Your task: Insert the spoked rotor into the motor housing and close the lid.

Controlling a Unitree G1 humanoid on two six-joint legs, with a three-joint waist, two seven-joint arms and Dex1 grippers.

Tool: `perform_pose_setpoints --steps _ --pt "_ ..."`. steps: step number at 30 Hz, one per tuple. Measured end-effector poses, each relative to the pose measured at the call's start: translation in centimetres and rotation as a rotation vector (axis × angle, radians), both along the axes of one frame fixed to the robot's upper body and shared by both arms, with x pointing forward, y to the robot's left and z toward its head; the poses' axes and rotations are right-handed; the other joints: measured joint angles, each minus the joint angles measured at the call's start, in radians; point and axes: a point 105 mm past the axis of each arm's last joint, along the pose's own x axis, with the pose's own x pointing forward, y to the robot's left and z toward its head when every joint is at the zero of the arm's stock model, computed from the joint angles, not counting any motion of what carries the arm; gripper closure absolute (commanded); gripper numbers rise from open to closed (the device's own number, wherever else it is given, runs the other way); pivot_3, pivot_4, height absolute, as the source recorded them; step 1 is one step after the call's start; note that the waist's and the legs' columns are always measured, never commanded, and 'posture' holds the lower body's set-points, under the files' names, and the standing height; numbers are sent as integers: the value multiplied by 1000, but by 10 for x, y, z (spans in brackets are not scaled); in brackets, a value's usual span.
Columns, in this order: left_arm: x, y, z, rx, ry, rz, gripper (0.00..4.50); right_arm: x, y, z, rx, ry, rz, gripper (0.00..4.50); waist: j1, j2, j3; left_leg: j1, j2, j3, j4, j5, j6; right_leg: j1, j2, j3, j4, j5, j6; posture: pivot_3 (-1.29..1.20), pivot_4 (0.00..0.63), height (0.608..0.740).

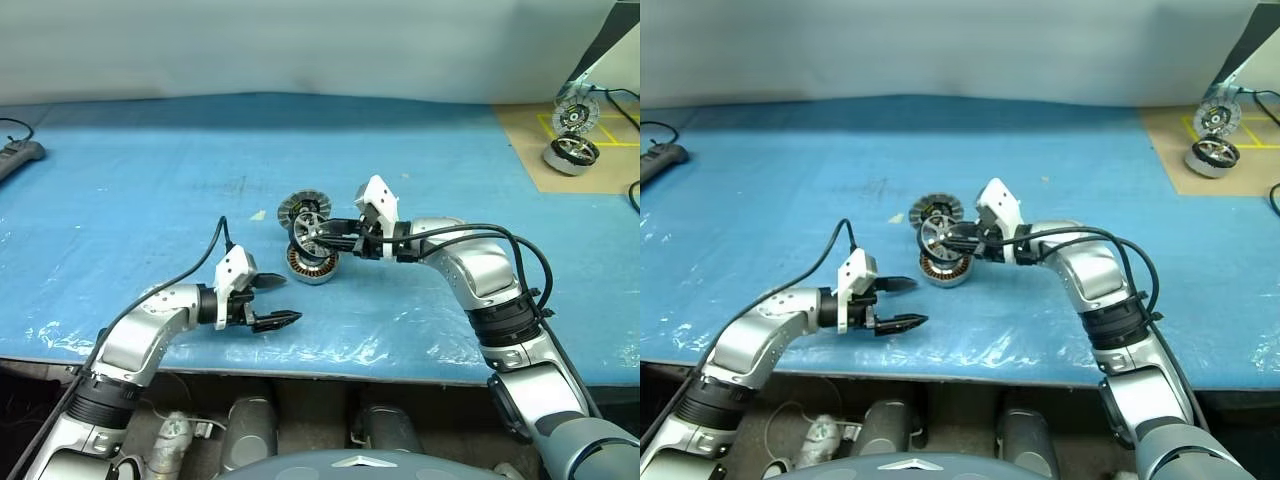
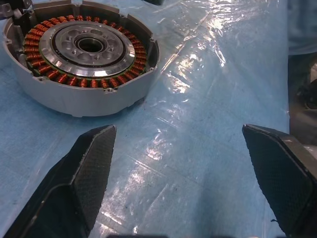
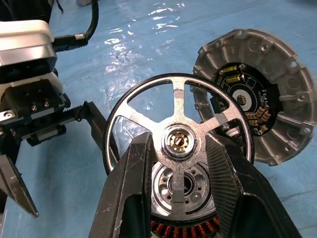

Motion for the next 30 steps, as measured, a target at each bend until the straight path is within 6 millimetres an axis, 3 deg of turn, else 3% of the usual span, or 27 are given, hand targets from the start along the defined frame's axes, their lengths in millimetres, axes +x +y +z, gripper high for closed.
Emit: perform_pose_setpoints --steps 7,18,21,26,30 --pt "3 2 -3 -1 6 -4 108 0 -5 -18 -4 62 -34 3290 0 0 0 0 0 0 0 0 0 0 0 0 0 0 0 0 150 740" --pt "6 1 -7 2 -7 -7 108 1 -5 -27 -53 50 -32 3290 0 0 0 0 0 0 0 0 0 0 0 0 0 0 0 0 150 740" --pt "8 5 -17 10 7 8 108 2 -5 -31 -85 30 -31 2335 0 0 0 0 0 0 0 0 0 0 0 0 0 0 0 0 150 740" --pt "10 4 -16 8 3 9 108 2 -8 -36 -112 23 -38 644 0 0 0 0 0 0 0 0 0 0 0 0 0 0 0 0 150 740" --pt "8 -5 0 2 -14 -11 108 1 -7 -36 -95 52 -34 644 0 0 0 0 0 0 0 0 0 0 0 0 0 0 0 0 150 740"
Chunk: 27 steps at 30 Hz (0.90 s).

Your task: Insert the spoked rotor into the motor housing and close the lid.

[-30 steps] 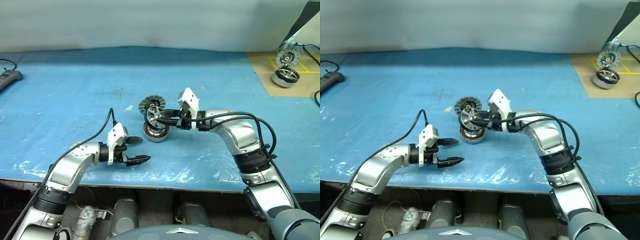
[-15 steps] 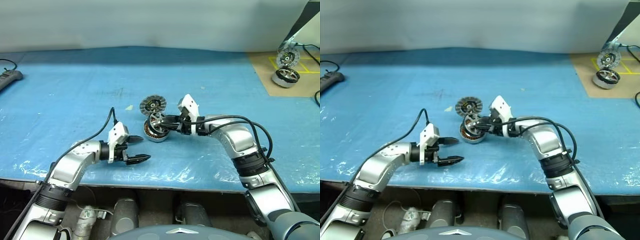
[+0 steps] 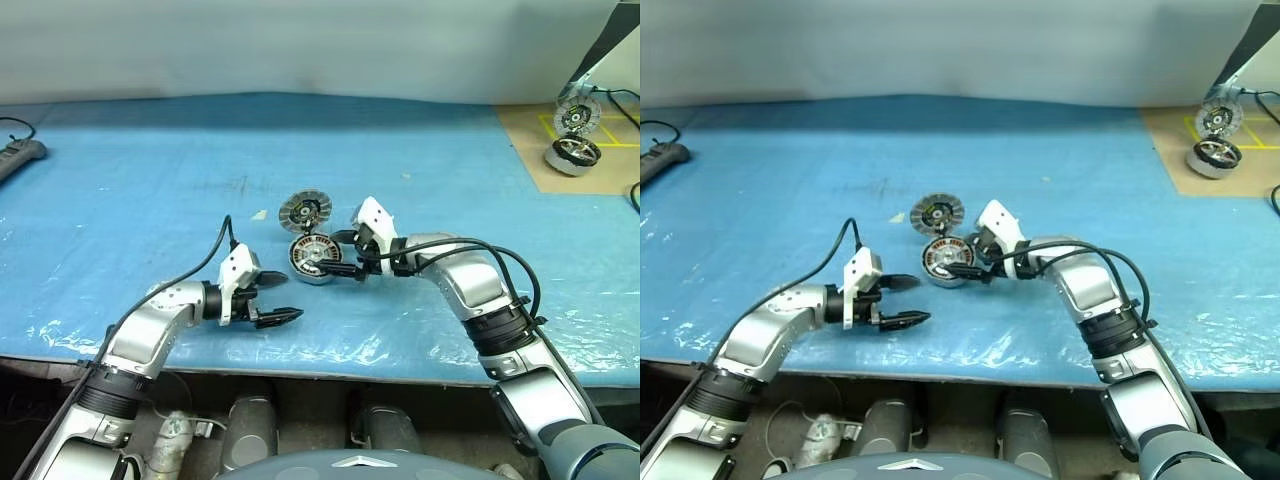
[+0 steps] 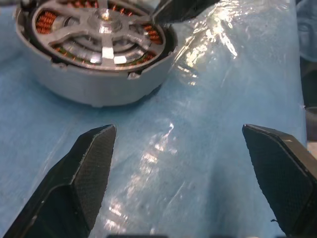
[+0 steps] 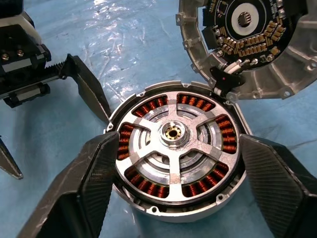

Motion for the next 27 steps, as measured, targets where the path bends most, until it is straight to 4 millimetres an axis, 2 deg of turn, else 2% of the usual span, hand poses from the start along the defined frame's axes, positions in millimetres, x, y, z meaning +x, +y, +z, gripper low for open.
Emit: perform_pose_setpoints --steps 4,7,11,15,16,23,27 --pt "-3 -2 5 1 -1 -9 108 4 -1 13 57 -11 -15 644 -2 0 0 0 0 0 0 0 0 0 0 0 0 0 0 0 150 740" --pt "-6 3 0 9 11 -3 108 5 2 18 101 -13 -17 1557 -1 0 0 0 0 0 0 0 0 0 0 0 0 0 0 0 150 740" --pt "-8 9 -9 7 30 2 108 1 10 19 131 -3 9 3009 0 0 0 0 0 0 0 -1 1 0 0 0 0 0 0 0 150 740" --pt "-8 11 -7 8 14 0 108 -1 15 16 133 3 17 4365 0 0 0 0 0 0 0 -1 2 0 0 0 0 0 0 0 150 740" --pt "-8 11 -7 8 12 1 108 0 17 15 129 3 8 4477 -1 0 0 0 0 0 0 -1 2 0 0 0 0 0 0 0 150 740" --pt "-6 9 -5 7 6 16 108 4 20 -8 36 27 -13 4477 -1 0 0 0 0 0 0 0 -1 0 0 0 0 0 0 0 150 740" --pt "-1 7 -5 -6 -7 23 108 7 19 -11 13 -5 -16 4477 0 0 0 3 0 0 0 0 0 3 0 0 0 0 0 0 150 740"
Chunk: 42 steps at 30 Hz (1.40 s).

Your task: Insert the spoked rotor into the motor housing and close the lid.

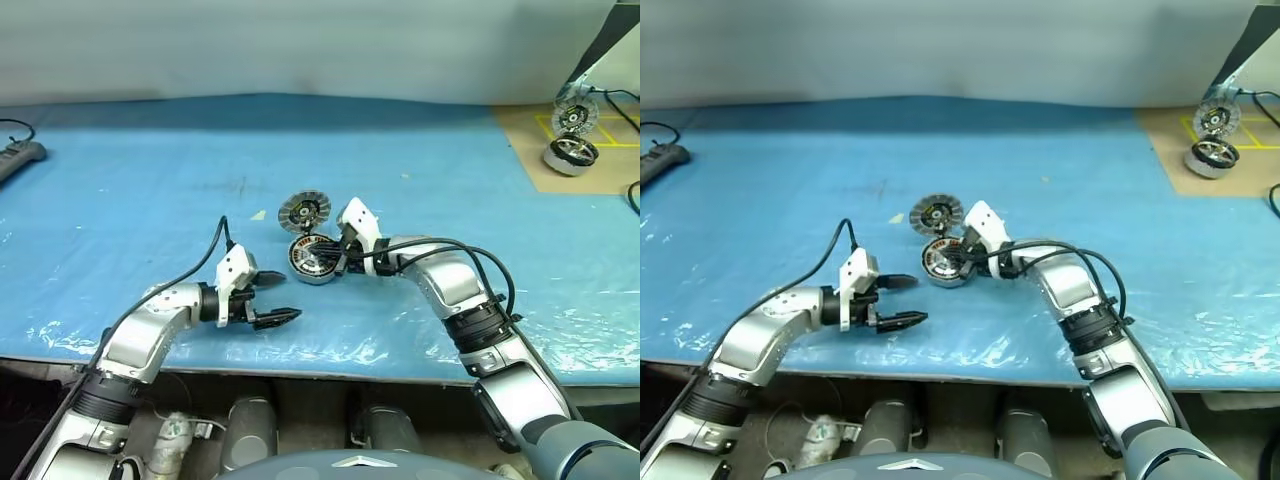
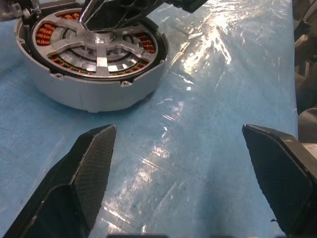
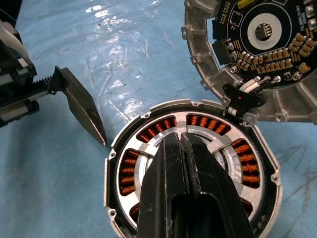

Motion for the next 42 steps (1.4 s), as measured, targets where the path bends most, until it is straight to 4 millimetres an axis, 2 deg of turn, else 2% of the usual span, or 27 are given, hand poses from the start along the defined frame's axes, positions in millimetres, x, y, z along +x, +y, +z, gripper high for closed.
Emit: perform_pose_setpoints --steps 5,9,13,15,19,24,29,32,36,39,42 --pt "8 8 -13 4 27 32 108 -3 -6 -1 17 3 -5 4477 0 0 0 2 0 0 0 -1 1 3 0 0 0 0 0 0 150 740" --pt "21 11 1 -22 7 71 108 -6 -10 3 66 58 -11 4477 2 0 0 0 0 0 0 -1 2 1 0 0 0 0 0 0 150 740" --pt "37 23 25 -78 -36 145 108 -9 -15 31 139 38 11 4477 -2 0 0 -3 0 0 0 0 1 -2 0 0 0 0 0 0 150 740" --pt "42 28 28 -85 -44 172 108 -7 -21 44 138 -4 7 4477 -1 0 0 -3 0 0 -1 0 1 -3 0 0 0 0 0 0 150 740" --pt "58 43 27 -97 -45 242 1061 -8 -23 47 128 -20 -6 4500 2 0 0 -3 0 0 0 0 1 -3 0 0 0 0 0 0 150 740" --pt "95 51 26 -134 -65 345 2814 -6 -39 41 123 -14 -101 4500 14 -1 0 -4 -2 -1 1 0 0 -1 -1 0 0 0 1 0 150 740" --pt "127 28 37 -196 -112 373 4474 -18 -52 34 151 16 -178 4500 31 -2 1 -6 -2 -1 0 1 2 -3 -1 -1 -2 1 1 0 150 740" --pt "138 10 49 -222 -135 343 4474 -30 -61 33 161 42 -202 4500 32 -4 2 -8 -2 -2 0 2 3 -4 -1 -2 -3 1 2 0 150 740" --pt "149 -17 71 -251 -150 275 4474 -54 -86 28 113 73 -231 4500 38 -5 3 -9 -3 -4 0 2 3 -3 -1 -3 -5 1 3 0 150 740" --pt "150 -30 85 -261 -160 209 4474 -72 -93 22 95 104 -223 4500 38 -6 3 -9 -4 -5 -1 2 2 -3 -1 -3 -7 2 4 0 150 740" --pt "145 -44 89 -250 -147 116 4474 -84 -101 19 103 112 -250 4500 37 -6 3 -9 -4 -6 -1 2 3 -2 -1 -3 -9 3 6 0 150 740"
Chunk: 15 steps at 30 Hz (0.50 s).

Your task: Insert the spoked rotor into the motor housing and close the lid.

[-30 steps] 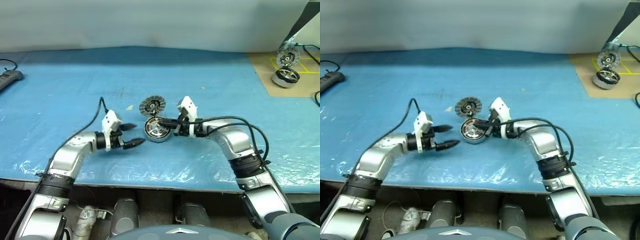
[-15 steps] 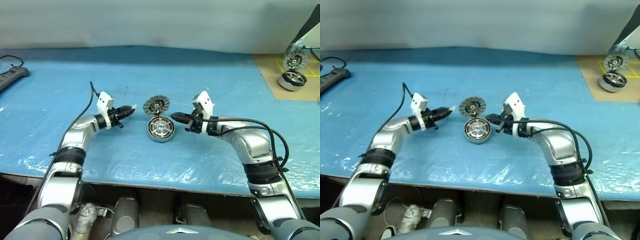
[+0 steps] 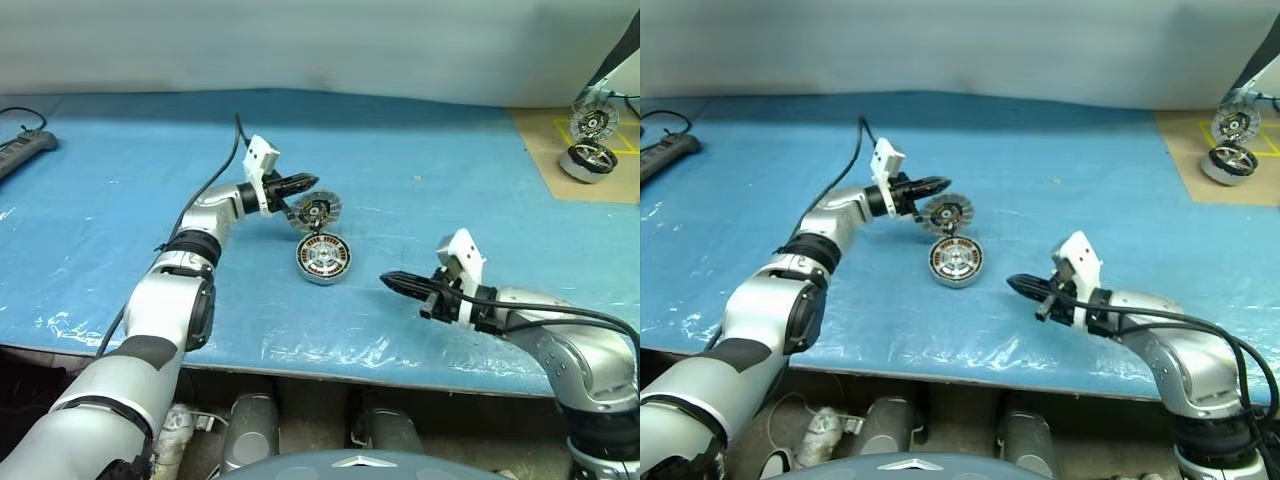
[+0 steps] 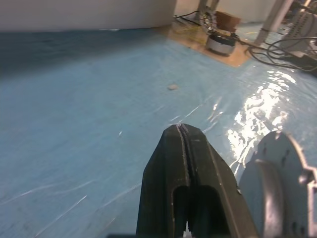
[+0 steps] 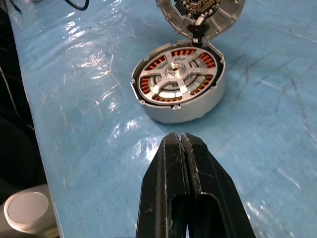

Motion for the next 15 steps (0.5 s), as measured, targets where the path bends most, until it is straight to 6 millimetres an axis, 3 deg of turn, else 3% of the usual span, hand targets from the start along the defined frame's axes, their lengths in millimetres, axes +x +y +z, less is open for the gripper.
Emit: perform_pose_setpoints --steps 7,10,15 --pt "-20 -21 -19 134 37 -199 4474 -7 -7 2 38 -93 -140 4500 0 0 0 -2 0 -2 0 0 1 1 0 -2 -3 1 1 0 150 740" --pt "-25 -29 -20 144 30 -249 4474 -2 -13 -5 -48 -167 -219 4500 1 0 0 -3 -1 -3 0 -1 -1 1 -1 -3 -3 1 1 0 150 740" --pt "-35 -41 -22 150 34 -349 4474 -4 -9 -11 -113 -209 -209 4500 1 0 0 -4 -1 -3 0 -1 4 2 -2 -3 -5 1 1 0 150 740"
